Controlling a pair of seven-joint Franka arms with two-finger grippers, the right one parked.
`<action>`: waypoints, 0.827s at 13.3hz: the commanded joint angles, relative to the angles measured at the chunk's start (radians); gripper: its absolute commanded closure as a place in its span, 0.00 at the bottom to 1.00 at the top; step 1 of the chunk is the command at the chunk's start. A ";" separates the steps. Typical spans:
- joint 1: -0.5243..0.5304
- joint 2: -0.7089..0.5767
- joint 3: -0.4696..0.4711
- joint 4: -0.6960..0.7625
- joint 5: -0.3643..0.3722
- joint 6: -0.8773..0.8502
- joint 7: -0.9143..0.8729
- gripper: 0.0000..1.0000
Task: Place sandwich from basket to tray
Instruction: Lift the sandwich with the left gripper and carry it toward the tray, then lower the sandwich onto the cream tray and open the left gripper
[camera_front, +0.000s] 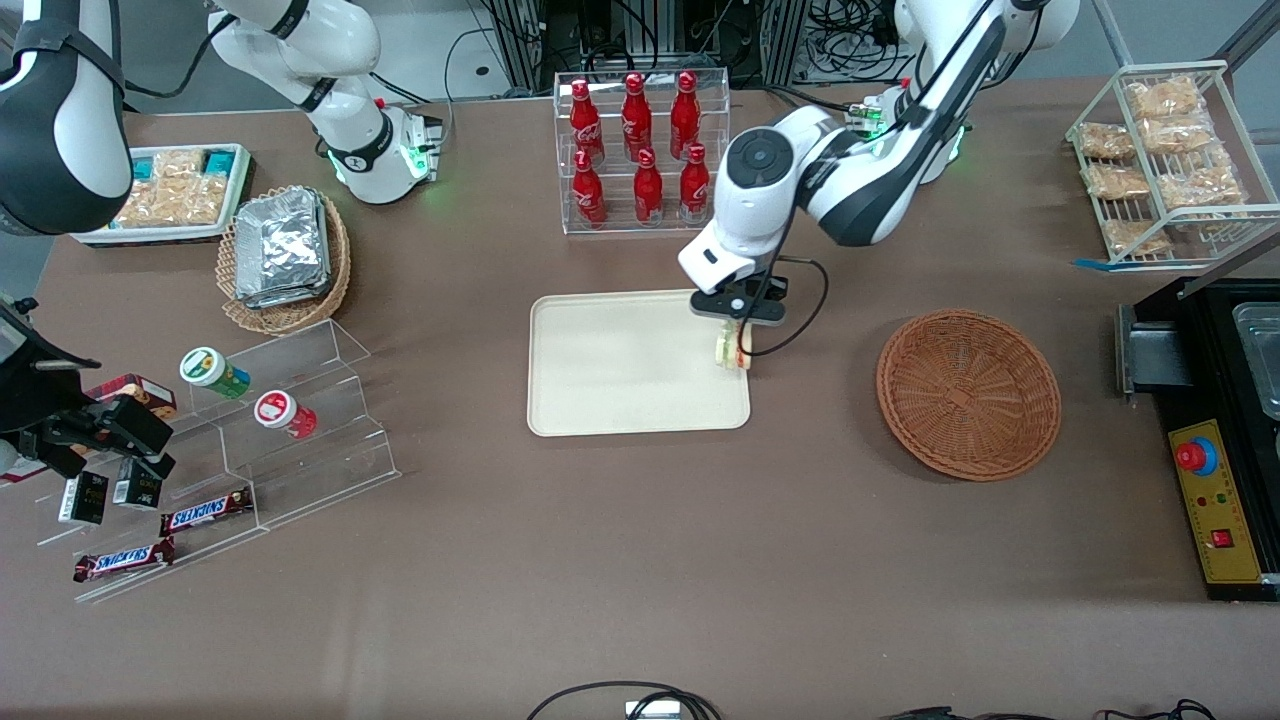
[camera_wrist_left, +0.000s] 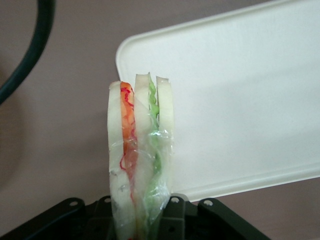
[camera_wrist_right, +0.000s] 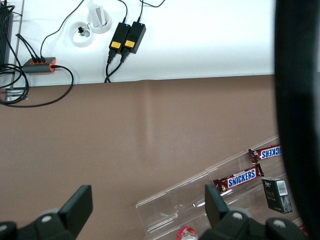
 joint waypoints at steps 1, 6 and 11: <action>-0.030 0.087 0.005 0.035 0.059 0.035 -0.078 1.00; -0.071 0.192 0.005 0.070 0.139 0.040 -0.184 1.00; -0.098 0.281 0.008 0.099 0.225 0.038 -0.279 1.00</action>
